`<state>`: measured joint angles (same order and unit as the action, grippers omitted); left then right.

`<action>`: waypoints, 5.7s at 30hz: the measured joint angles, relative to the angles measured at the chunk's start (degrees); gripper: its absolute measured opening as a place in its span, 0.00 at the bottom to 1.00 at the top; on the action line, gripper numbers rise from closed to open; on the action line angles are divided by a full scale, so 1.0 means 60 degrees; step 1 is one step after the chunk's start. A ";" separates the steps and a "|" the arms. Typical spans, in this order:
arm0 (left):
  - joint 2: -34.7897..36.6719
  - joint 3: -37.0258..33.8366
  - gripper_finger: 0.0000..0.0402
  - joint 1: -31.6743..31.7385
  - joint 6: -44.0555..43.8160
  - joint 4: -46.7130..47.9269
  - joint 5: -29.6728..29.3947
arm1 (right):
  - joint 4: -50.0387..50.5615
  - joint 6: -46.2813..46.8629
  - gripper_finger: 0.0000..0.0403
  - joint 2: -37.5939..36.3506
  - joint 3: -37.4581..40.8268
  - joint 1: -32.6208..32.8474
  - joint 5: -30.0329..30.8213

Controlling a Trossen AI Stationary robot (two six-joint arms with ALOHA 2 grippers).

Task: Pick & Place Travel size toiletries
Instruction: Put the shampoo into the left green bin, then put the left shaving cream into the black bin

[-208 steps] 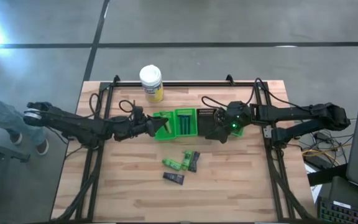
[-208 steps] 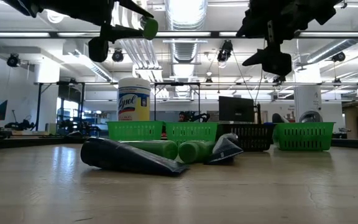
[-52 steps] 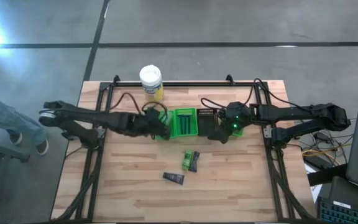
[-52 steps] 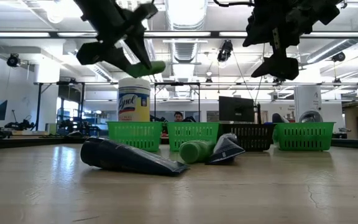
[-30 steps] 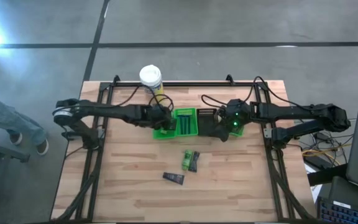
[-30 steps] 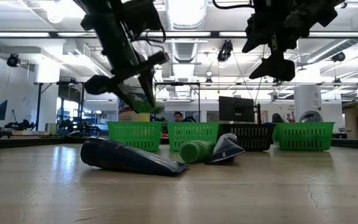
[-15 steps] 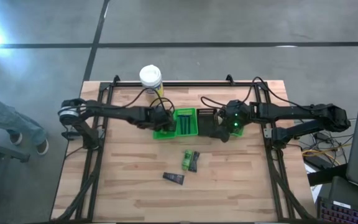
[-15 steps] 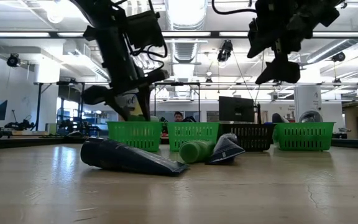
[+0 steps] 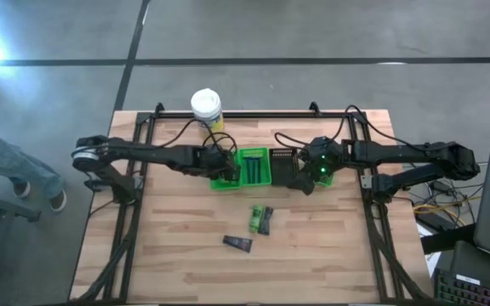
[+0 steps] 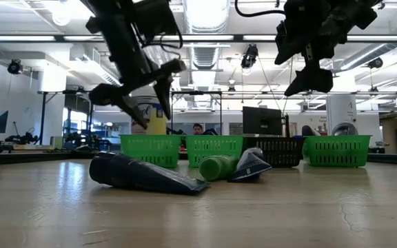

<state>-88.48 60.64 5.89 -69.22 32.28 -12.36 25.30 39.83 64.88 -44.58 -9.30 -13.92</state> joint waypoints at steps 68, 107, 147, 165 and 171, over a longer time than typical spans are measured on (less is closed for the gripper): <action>-0.5678 0.6703 0.39 -0.3028 0.0531 0.4304 -0.0060 | 0.2944 -0.0488 0.84 -0.2492 0.0000 0.0004 0.0355; -0.2689 0.2666 0.40 0.0203 -0.0989 0.2646 -0.1643 | 0.2094 0.0007 0.86 -0.2466 0.0004 0.0004 0.1848; -0.2372 0.3524 0.69 -0.5049 0.9494 0.1886 0.1129 | 0.2536 -0.0066 0.82 -0.2149 0.0022 0.0007 0.0992; -0.2394 0.0971 0.69 -0.5037 0.8453 -0.0656 0.1227 | 0.2523 -0.0087 0.89 -0.2153 0.0022 0.0007 0.0996; -0.2394 0.0704 0.67 -0.5019 0.8781 -0.0739 0.1229 | 0.2521 -0.0066 0.85 -0.2153 0.0022 0.0007 0.1071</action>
<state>-102.85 64.86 -24.22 -16.54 27.84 -4.98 40.42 39.44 51.96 -44.45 -9.26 -7.49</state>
